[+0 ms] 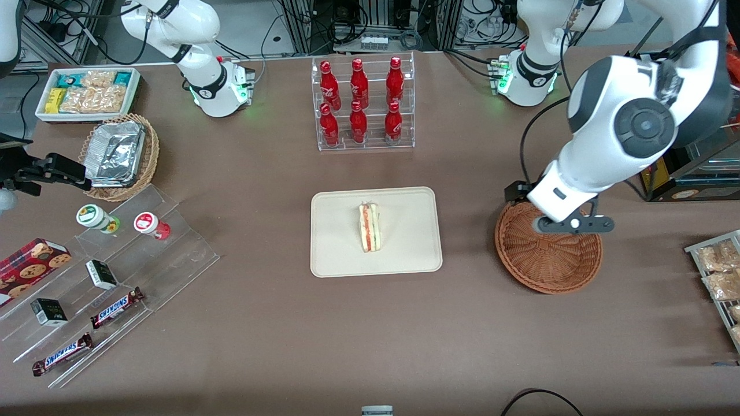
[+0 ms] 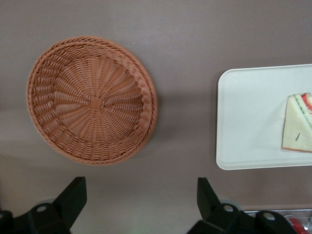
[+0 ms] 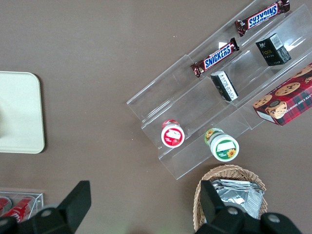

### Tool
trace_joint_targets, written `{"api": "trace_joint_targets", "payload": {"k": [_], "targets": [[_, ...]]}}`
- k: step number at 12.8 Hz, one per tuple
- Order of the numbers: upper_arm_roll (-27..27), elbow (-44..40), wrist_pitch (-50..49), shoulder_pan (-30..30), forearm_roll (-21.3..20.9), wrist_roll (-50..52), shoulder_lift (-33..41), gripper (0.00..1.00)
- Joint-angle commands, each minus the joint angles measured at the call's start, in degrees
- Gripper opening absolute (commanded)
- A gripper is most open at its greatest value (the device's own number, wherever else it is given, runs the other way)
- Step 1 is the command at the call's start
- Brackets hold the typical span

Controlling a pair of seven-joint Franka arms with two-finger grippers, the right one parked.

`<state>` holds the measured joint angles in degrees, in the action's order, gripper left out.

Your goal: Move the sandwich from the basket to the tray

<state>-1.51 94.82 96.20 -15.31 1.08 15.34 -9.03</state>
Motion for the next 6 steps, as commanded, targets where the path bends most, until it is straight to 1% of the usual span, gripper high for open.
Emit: {"api": "trace_joint_targets", "payload": {"k": [1,2,5,6], "targets": [[-1.9,3.3,-1.6,4.1,-0.3,-2.0,4.4,1.0],[-2.9,3.2,-2.4,4.6,-0.3,-2.2,4.8,1.0],[-9.4,3.2,-4.3,13.1,-0.7,-2.5,6.7,1.0],[-9.6,2.8,-5.9,14.0,-1.3,-3.0,6.9,1.0]]}}
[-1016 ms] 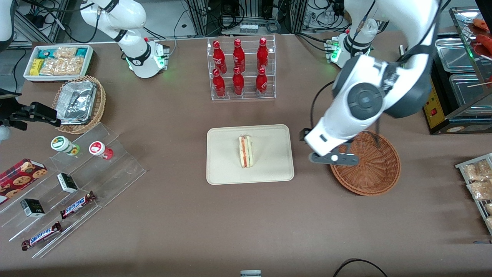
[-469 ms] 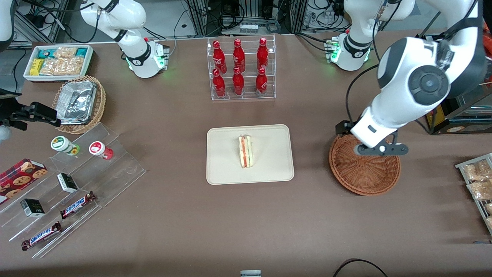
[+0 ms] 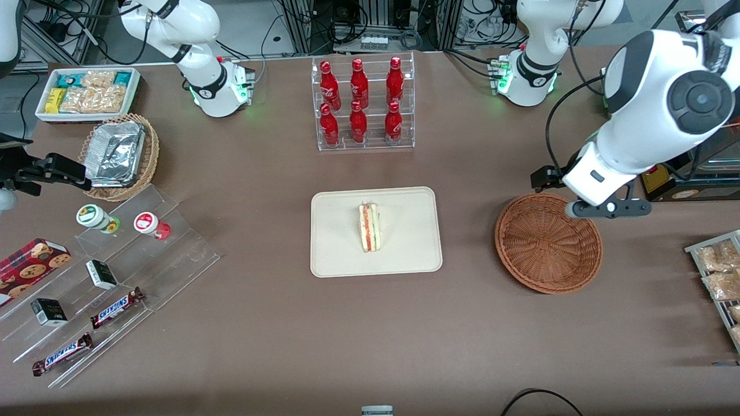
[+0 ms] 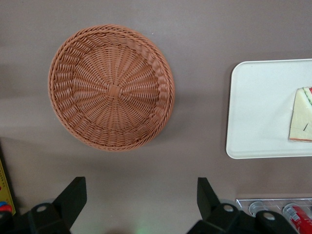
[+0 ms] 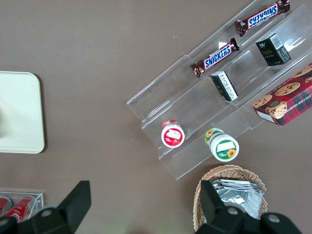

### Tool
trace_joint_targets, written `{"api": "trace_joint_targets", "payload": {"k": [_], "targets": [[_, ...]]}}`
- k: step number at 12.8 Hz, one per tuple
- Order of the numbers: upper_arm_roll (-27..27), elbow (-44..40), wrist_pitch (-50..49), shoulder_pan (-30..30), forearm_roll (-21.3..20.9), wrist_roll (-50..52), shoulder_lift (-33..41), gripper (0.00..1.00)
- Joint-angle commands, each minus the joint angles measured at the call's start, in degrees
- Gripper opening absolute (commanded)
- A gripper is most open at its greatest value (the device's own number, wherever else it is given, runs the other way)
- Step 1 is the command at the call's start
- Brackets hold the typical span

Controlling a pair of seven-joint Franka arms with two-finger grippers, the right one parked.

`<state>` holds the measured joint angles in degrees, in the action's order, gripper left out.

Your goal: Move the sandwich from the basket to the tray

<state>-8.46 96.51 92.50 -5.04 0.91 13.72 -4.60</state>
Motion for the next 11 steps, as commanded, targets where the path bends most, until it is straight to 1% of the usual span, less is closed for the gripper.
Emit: {"api": "trace_joint_targets", "payload": {"k": [1,3,6,8,11], "targets": [[-2.7,1.1,-3.3,4.9,-1.2,-3.2,3.3,1.0],[-4.8,0.6,-6.0,9.2,-1.2,-6.5,4.4,1.0],[-4.0,-1.3,-10.3,9.3,-1.4,-7.2,4.9,1.0],[-2.1,-1.3,-12.3,9.0,-1.3,-7.2,5.8,1.0],[-1.9,-2.8,-14.1,9.0,-1.1,-7.2,6.0,1.0]]}}
